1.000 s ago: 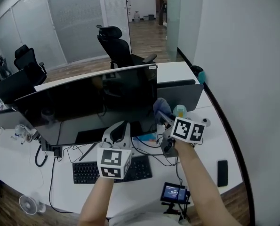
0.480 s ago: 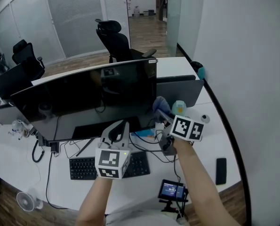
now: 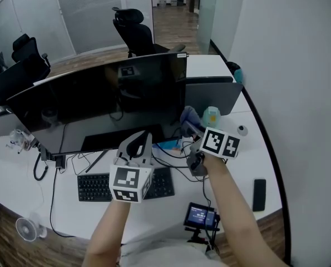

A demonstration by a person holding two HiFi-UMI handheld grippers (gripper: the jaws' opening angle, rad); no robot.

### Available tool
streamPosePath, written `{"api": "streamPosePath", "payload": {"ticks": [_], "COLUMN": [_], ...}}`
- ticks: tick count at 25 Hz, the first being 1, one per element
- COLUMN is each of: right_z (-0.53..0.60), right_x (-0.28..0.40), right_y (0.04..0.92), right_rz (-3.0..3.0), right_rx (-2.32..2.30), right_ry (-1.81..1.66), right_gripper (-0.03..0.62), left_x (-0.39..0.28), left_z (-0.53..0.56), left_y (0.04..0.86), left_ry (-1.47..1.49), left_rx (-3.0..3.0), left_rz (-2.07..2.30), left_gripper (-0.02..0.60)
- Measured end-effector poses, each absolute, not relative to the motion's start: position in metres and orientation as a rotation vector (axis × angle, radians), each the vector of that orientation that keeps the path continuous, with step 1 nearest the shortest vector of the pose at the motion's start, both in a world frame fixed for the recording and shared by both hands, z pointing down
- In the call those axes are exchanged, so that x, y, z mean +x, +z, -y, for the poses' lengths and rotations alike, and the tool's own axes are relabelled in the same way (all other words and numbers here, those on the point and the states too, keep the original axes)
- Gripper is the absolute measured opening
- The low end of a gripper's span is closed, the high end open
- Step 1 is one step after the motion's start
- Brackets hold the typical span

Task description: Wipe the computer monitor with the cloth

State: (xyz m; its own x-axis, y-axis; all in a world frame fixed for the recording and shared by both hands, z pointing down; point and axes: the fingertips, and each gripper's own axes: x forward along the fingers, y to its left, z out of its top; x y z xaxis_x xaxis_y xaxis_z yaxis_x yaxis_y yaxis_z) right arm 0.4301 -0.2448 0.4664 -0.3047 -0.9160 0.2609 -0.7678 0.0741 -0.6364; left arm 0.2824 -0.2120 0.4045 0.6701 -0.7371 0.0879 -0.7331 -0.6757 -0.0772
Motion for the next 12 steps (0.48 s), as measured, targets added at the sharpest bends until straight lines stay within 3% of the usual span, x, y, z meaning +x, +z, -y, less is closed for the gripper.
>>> {"api": "streamPosePath", "payload": {"ticks": [12], "right_z": [0.241], "right_x": [0.431], "right_y": [0.496], "right_rz": [-2.116], "right_rx": [-1.718], "right_ry": [-1.134], "right_gripper": [0.135], "left_x": [0.282], "left_z": [0.206], "left_y": [0.421], "left_ry": [-0.192], "left_rx": [-2.874], "left_rz": [-1.250], "left_gripper": [0.008]}}
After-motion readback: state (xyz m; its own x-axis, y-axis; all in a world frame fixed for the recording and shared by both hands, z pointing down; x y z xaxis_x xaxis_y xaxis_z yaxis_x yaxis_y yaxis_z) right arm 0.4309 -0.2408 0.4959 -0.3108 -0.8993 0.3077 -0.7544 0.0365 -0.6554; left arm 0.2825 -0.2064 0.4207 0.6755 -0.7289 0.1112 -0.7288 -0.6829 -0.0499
